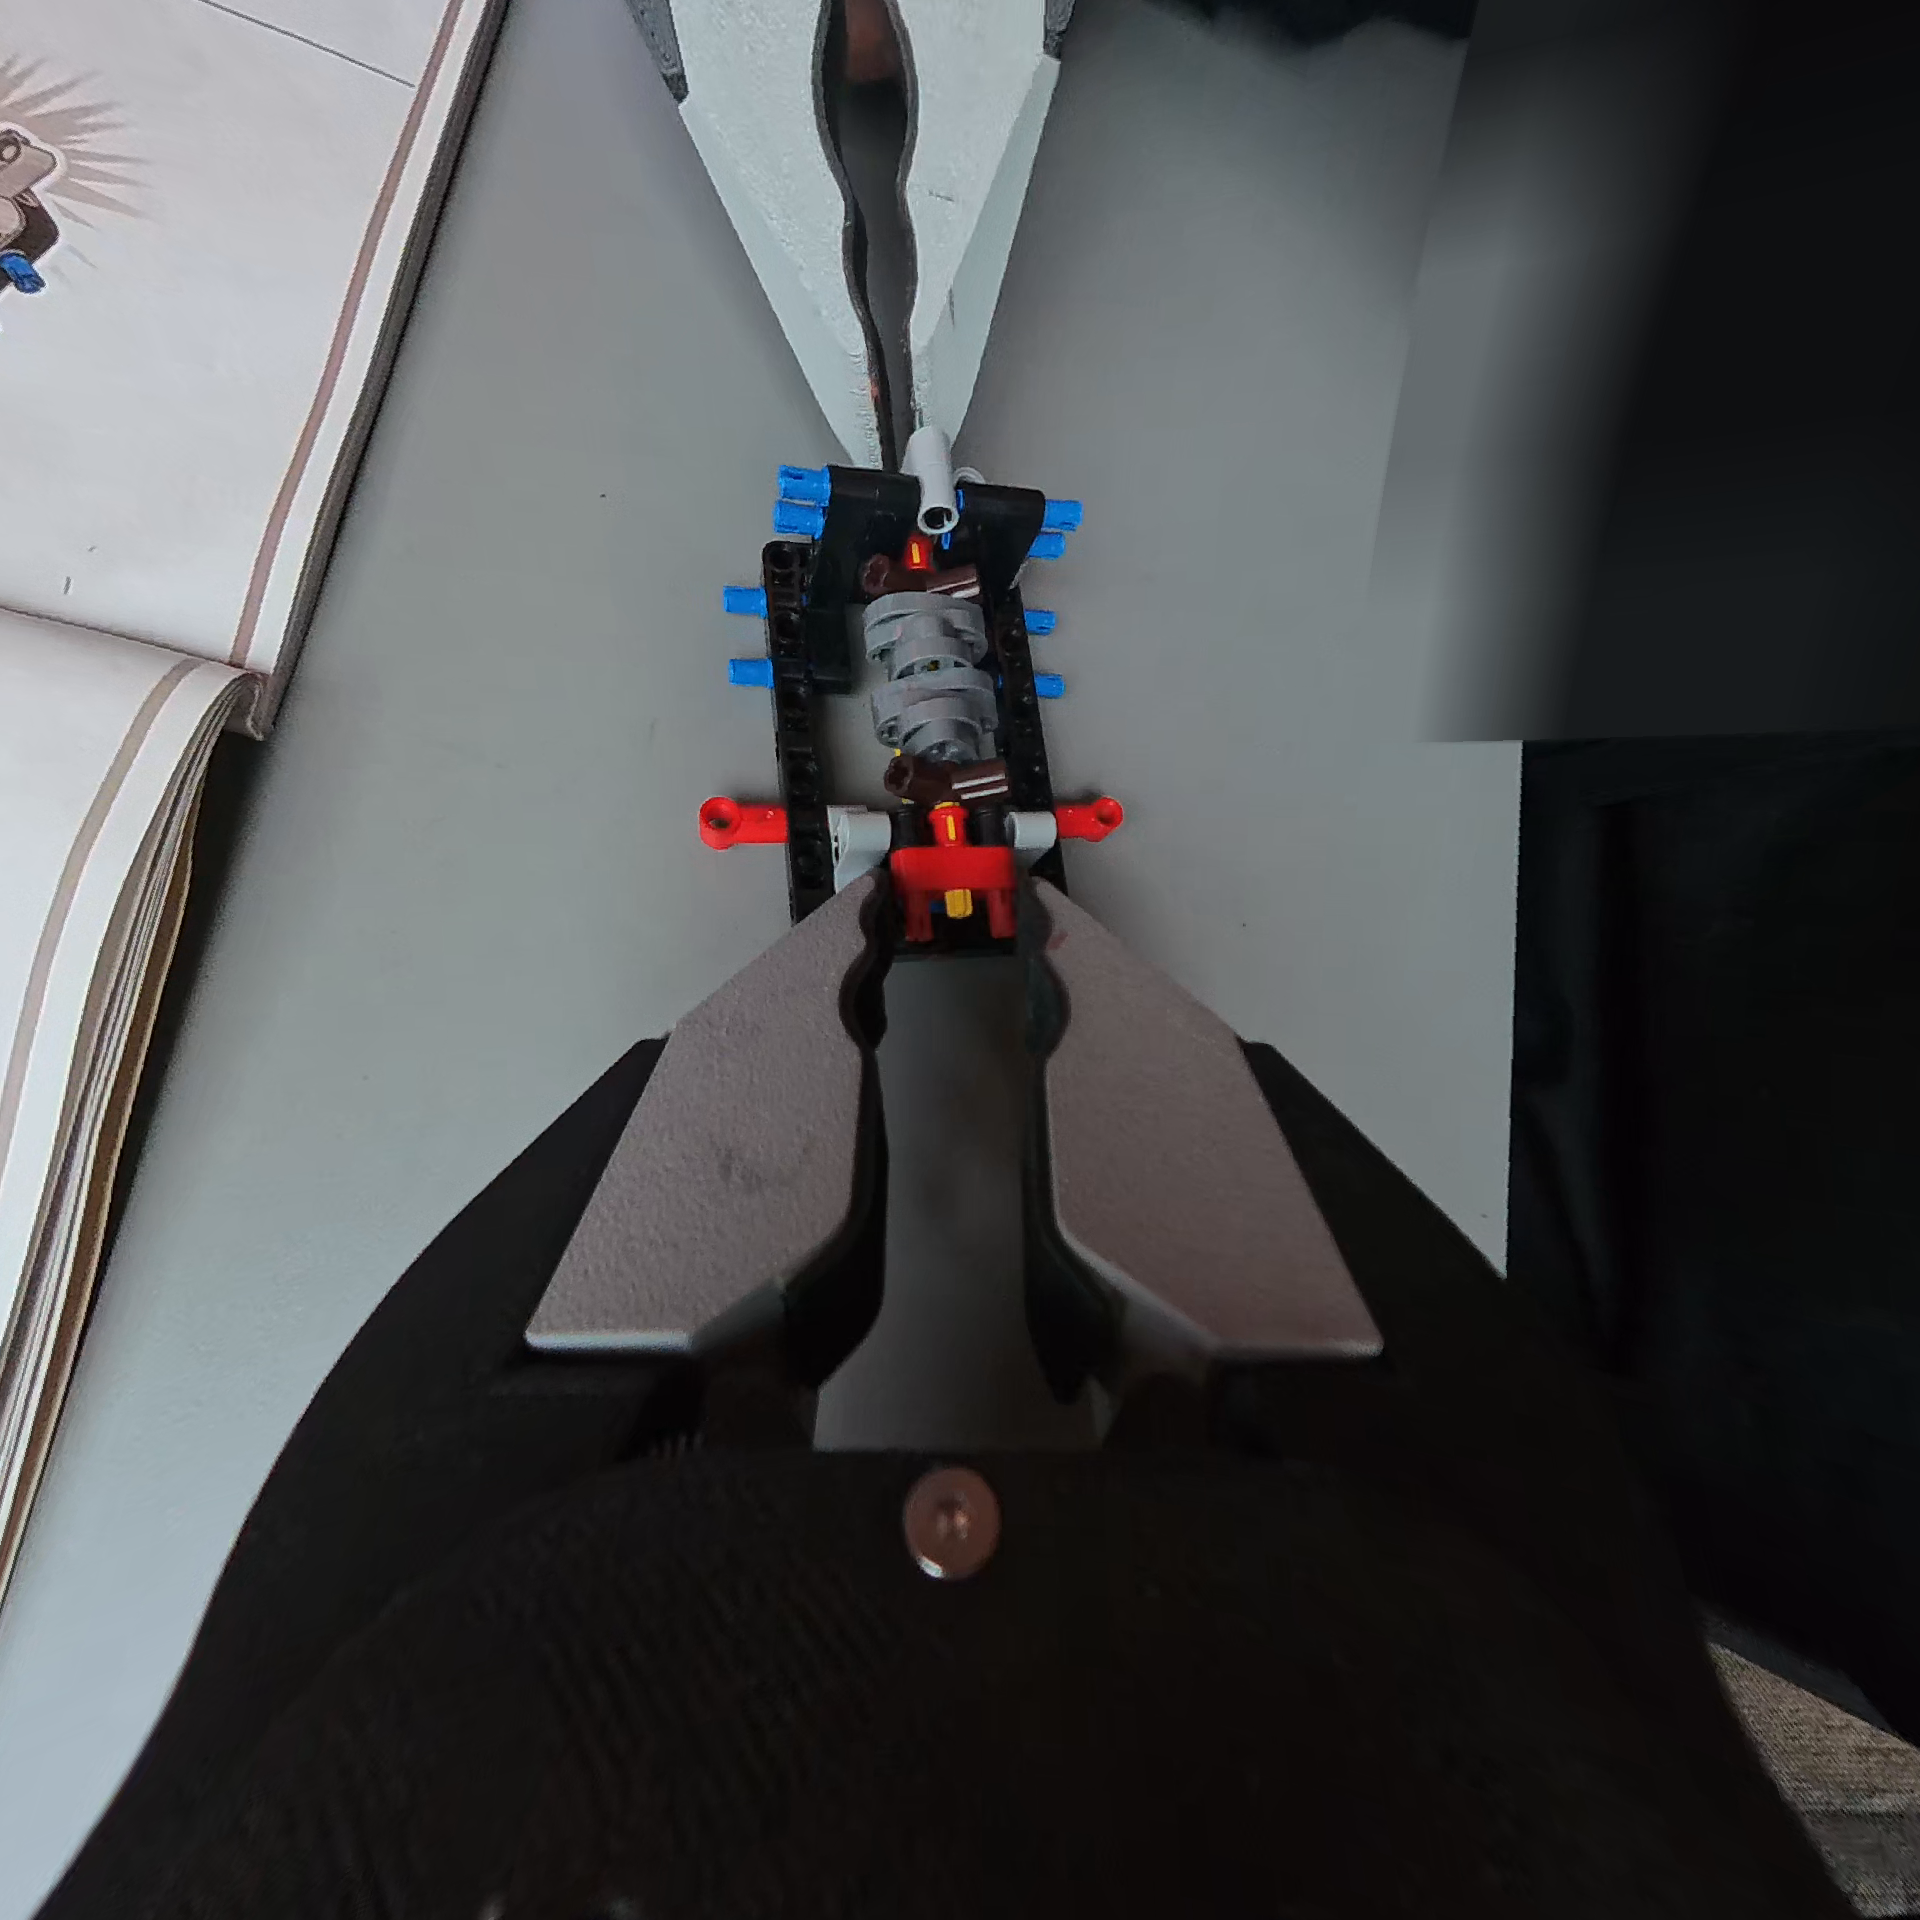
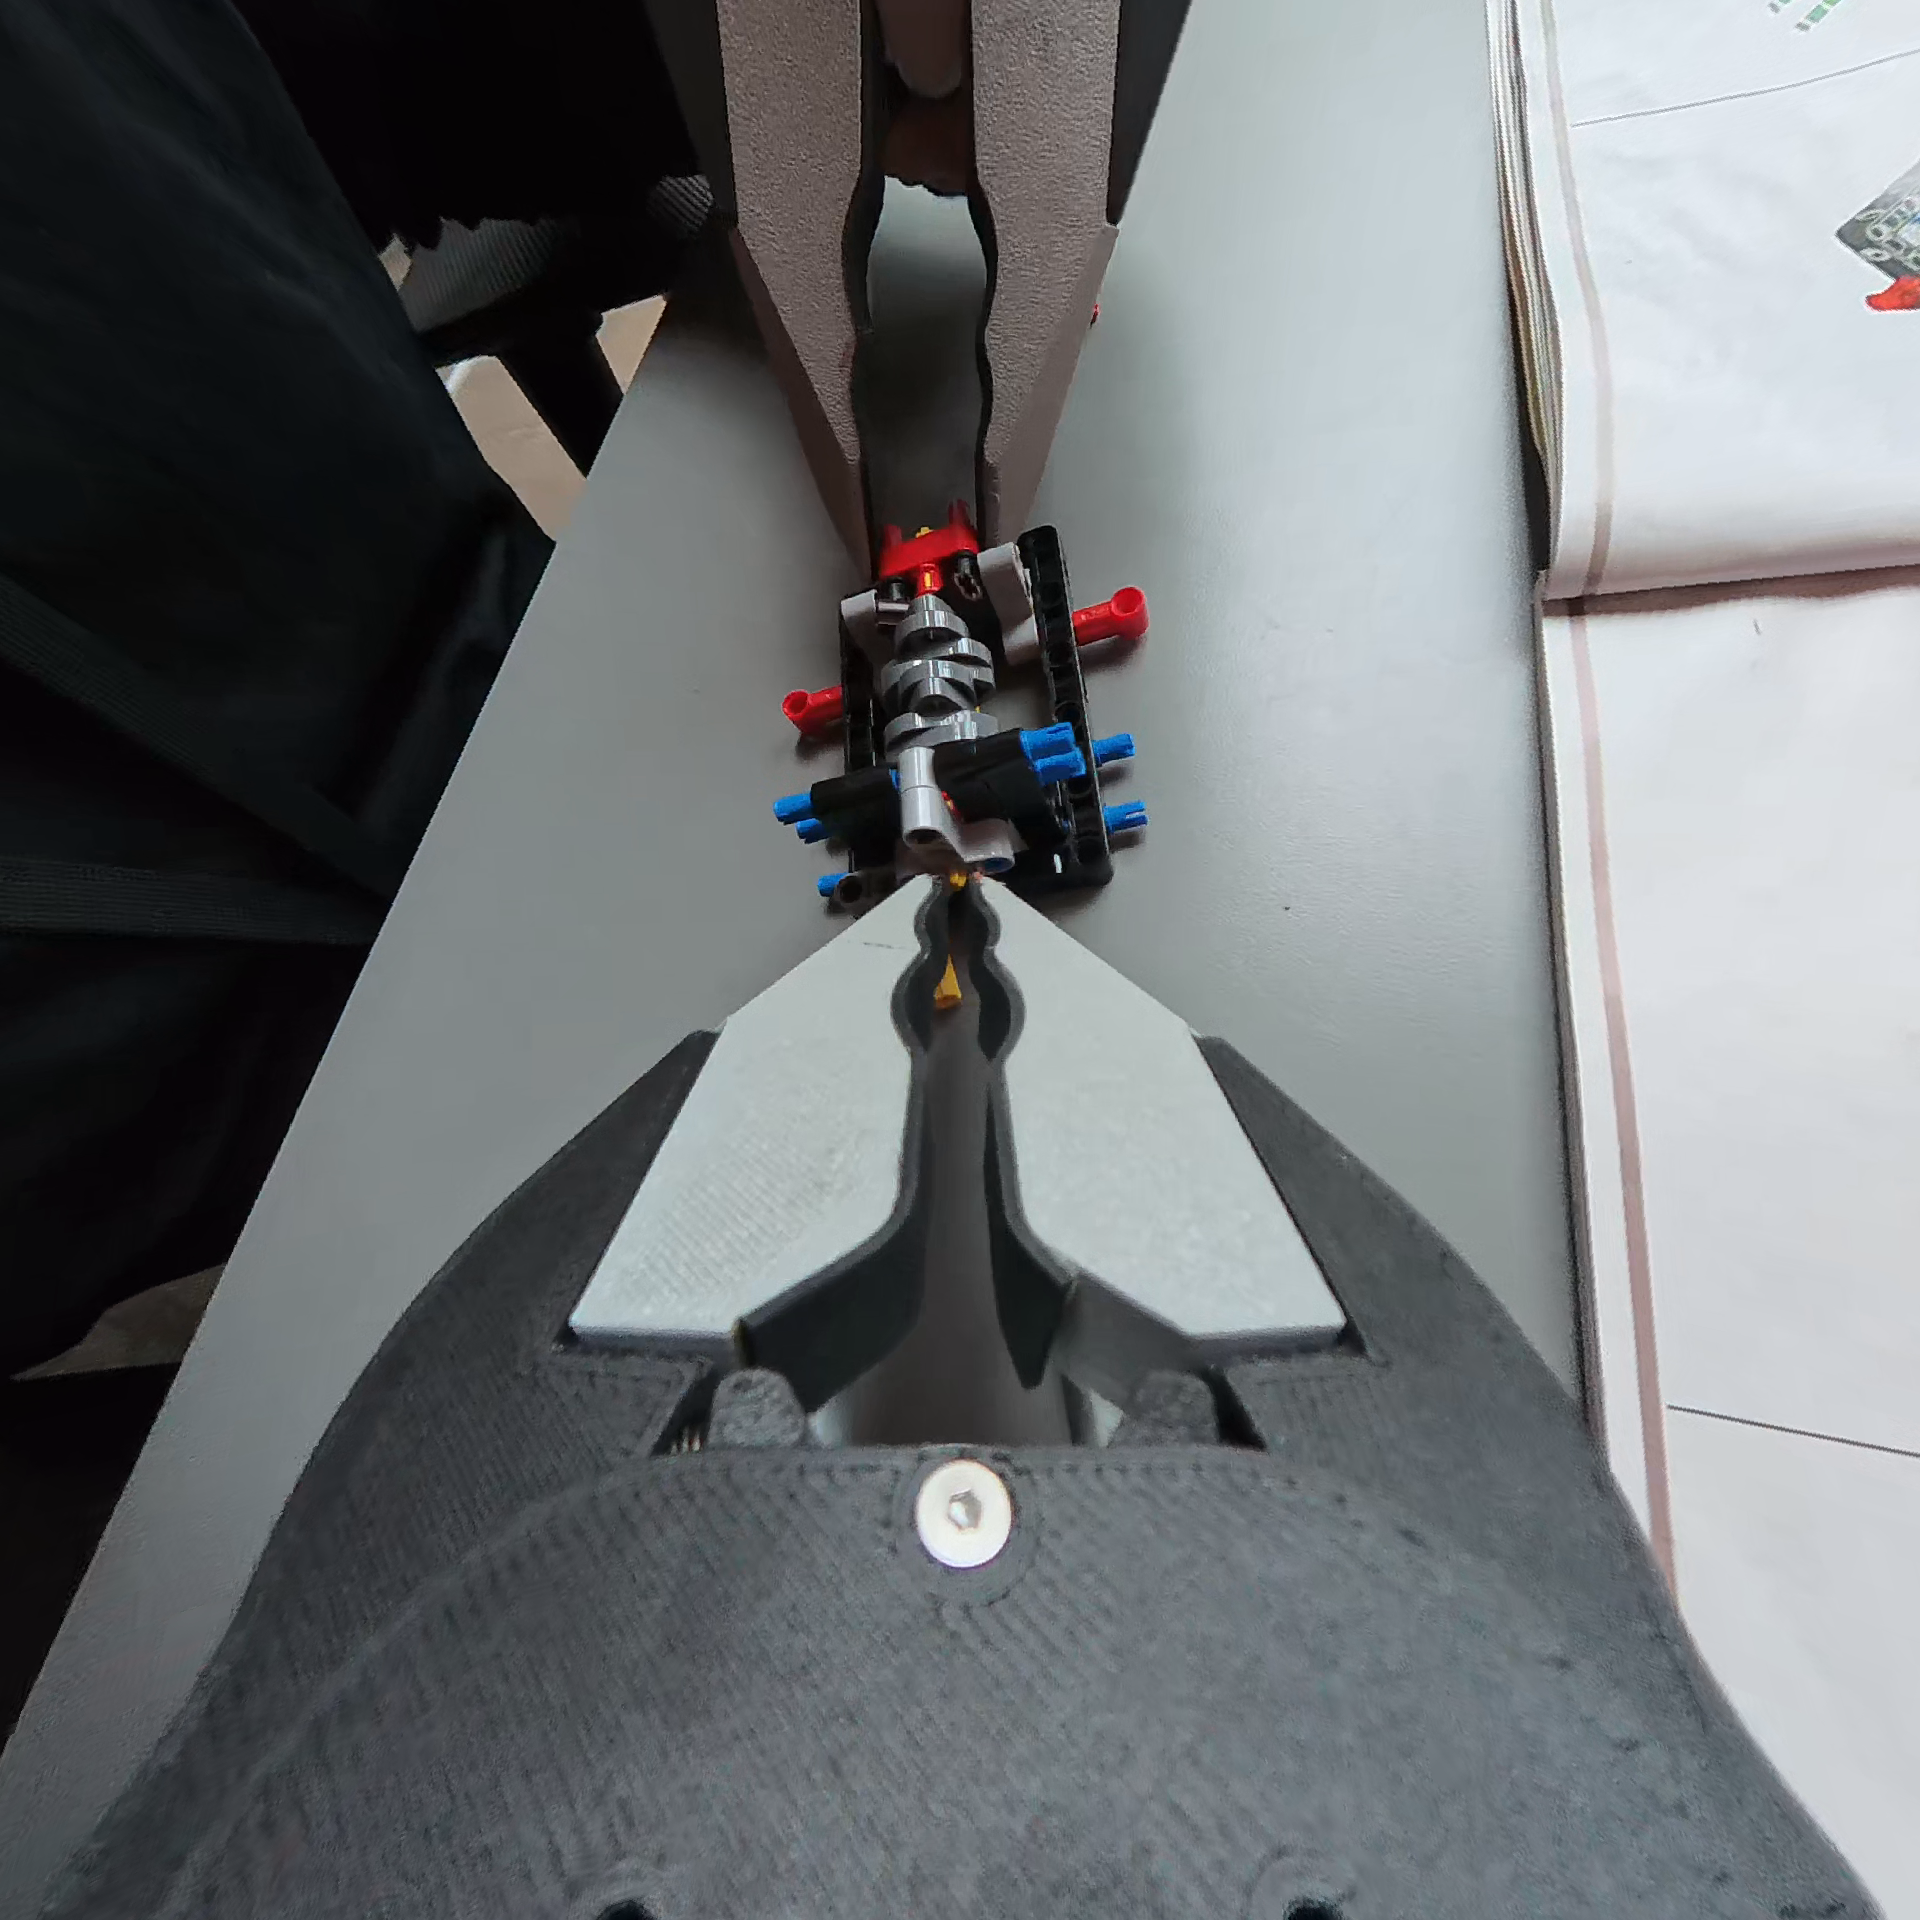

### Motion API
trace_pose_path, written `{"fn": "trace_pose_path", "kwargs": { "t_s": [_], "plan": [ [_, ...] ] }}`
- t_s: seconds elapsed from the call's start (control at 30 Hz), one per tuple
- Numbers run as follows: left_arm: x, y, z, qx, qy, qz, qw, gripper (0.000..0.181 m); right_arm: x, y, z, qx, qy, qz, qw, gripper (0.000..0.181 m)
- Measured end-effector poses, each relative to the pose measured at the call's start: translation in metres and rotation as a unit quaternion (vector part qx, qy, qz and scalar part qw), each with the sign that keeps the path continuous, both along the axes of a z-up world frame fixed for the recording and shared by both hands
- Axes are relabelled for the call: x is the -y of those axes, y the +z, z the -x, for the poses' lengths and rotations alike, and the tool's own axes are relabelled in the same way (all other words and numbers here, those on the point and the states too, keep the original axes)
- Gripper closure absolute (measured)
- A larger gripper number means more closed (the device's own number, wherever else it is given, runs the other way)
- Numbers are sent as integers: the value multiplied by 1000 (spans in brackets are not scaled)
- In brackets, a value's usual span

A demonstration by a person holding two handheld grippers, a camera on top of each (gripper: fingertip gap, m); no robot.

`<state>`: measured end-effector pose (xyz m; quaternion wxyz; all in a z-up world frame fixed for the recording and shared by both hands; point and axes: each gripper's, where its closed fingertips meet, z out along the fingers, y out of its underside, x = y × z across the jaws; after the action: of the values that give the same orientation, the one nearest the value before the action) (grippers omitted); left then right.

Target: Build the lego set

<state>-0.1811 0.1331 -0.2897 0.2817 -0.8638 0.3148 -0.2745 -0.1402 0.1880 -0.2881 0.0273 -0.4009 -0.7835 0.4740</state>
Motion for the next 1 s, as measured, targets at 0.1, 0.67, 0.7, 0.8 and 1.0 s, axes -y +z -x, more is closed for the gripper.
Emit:
{"fn": "trace_pose_path", "kwargs": {
  "t_s": [0.1,0.67,0.7,0.8,1.0],
  "plan": [
    [0,0,1,-1,1,1,1000,161,-1,0,2,-24,-3,-24,999,181],
    [2,0,5,9,-5,5,1000,161,-6,-3,2,-71,-6,-83,994,179],
    [2,1,6,9,-5,5,1000,161,-5,-3,2,-69,-6,-81,994,179],
    [3,1,7,4,-3,4,1000,160,-4,-2,0,-73,-4,-82,994,178],
    [2,0,5,0,-4,-2,1000,160,1,-2,1,-73,3,-78,994,169]
  ]
}}
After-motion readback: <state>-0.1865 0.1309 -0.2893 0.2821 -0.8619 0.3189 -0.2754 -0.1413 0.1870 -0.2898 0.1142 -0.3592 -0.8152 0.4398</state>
